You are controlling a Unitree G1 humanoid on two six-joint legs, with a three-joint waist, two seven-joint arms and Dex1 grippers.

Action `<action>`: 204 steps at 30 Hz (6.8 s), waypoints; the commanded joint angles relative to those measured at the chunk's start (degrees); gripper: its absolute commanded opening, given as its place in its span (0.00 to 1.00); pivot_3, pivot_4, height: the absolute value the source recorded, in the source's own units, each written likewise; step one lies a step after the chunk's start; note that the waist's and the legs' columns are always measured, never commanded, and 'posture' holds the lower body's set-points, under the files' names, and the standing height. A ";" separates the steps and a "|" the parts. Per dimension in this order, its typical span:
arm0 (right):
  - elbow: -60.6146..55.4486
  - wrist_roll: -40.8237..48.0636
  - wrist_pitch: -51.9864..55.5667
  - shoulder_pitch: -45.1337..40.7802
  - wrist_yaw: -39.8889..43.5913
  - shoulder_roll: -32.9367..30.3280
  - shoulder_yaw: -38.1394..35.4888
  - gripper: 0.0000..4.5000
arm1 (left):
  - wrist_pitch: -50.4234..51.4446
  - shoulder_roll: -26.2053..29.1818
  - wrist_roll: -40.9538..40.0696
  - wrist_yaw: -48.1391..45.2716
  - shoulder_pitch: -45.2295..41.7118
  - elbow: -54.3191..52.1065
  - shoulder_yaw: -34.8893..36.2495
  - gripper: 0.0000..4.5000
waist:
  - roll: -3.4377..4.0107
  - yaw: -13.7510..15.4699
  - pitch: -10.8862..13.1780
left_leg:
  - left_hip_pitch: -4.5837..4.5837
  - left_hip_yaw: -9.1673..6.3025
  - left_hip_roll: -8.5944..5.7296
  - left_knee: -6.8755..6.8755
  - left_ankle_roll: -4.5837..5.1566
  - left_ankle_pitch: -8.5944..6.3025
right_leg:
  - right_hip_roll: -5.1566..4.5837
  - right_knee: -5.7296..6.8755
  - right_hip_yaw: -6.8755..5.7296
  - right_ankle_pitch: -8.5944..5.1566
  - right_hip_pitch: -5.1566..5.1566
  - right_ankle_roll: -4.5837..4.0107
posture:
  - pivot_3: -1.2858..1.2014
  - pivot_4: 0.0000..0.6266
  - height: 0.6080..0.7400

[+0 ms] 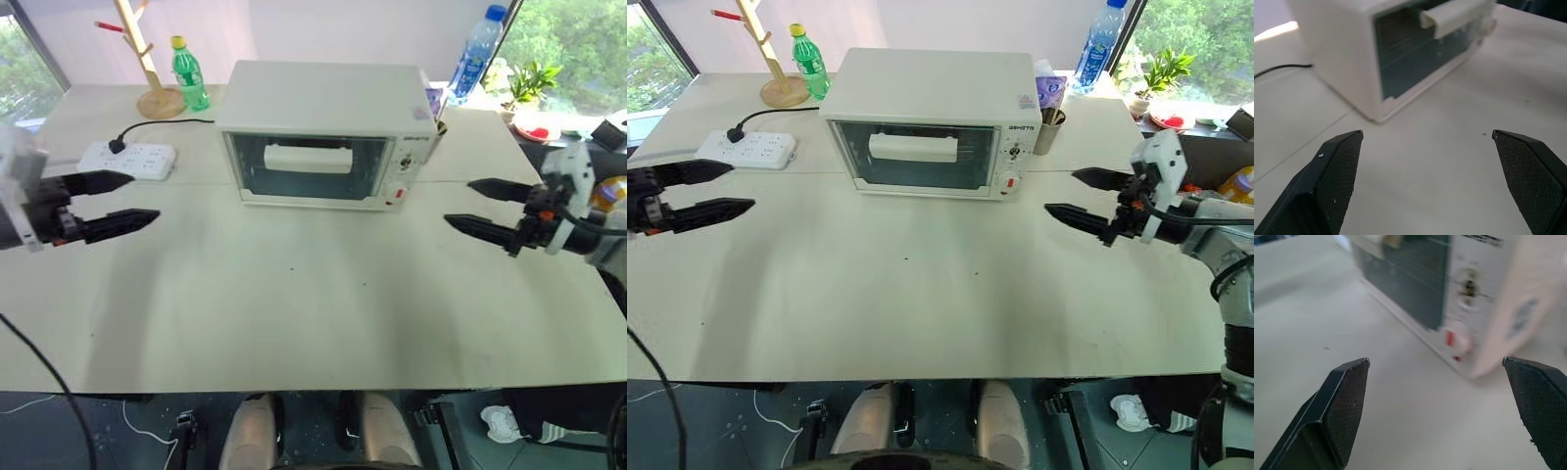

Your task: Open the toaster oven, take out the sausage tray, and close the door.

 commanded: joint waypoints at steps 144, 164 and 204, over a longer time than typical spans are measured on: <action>26.69 -45.20 -31.26 -33.01 -29.68 29.21 43.94 1.00 | 3.07 -16.45 6.11 3.95 -19.83 5.08 -15.59 0.99 | -0.25 -0.42 -0.09 | -0.06 -0.22 -0.04 0.09 -0.18 0.13 | 0.12 0.11 0.00 0.01 0.06 0.01 | 0.52 0.24 0.87; 74.01 -65.20 -55.13 -50.49 -46.78 39.19 45.62 0.94 | -11.20 -20.63 18.02 -6.98 -34.78 33.30 -24.71 1.00 | -0.23 -1.90 -0.06 | -0.11 -0.16 -0.02 -0.01 -0.62 0.39 | 0.12 0.21 0.01 0.01 -0.09 0.00 | 0.52 0.24 0.87; 41.50 -71.13 -51.88 -30.80 -42.07 33.93 44.75 0.01 | -19.01 -25.67 24.04 -8.64 -44.63 51.60 -23.01 1.00 | -0.24 -1.84 -0.07 | -0.10 -0.20 -0.01 0.00 -0.62 0.40 | 0.14 0.28 0.01 0.02 -0.09 0.01 | 0.52 0.24 0.87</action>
